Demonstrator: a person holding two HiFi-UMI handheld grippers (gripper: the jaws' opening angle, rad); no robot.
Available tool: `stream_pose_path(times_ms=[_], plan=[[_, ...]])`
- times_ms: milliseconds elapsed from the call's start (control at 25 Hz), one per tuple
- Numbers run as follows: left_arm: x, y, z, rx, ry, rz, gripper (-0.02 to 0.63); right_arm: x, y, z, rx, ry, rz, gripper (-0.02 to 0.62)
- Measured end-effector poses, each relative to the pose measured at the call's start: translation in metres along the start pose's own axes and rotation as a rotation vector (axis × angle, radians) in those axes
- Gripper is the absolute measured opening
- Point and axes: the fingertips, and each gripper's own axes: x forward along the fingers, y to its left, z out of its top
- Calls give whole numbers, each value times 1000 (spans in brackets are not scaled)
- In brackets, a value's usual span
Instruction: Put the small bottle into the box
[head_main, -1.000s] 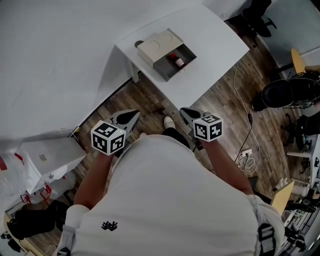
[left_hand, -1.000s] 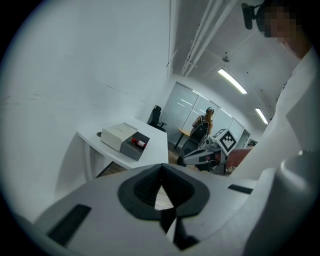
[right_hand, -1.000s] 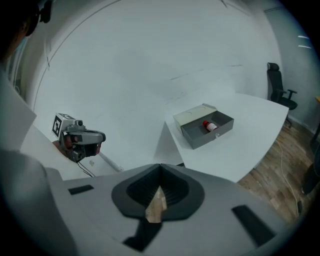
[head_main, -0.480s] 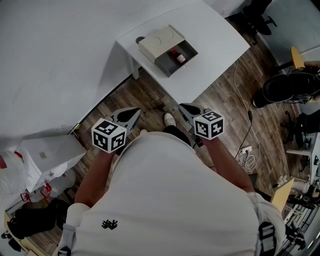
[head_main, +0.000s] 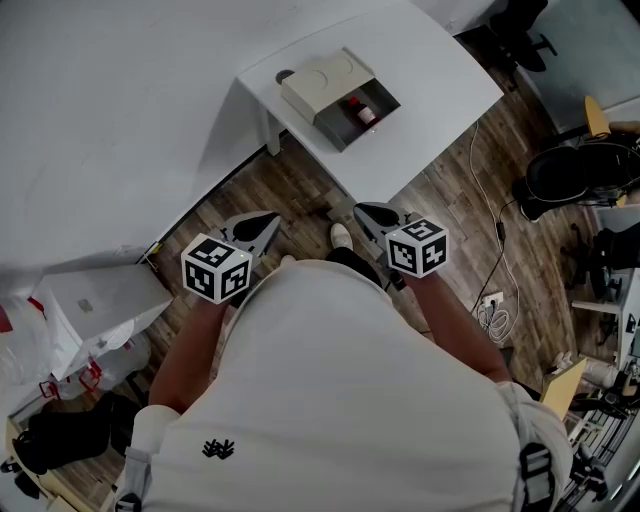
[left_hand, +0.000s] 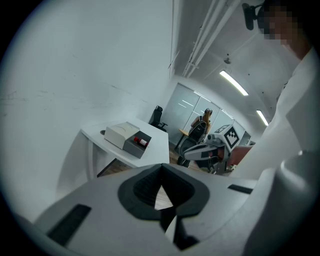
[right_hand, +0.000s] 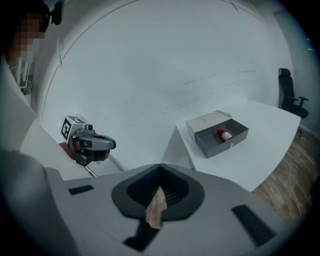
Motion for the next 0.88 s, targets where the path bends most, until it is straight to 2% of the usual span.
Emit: stream_pose_path(times_ms=[520, 880], plan=[[9, 4, -1, -19, 21, 16, 6, 1, 0, 17, -27, -18, 49, 6], [38, 4, 17, -19, 30, 26, 6, -2, -28, 29, -41, -13, 69, 6]])
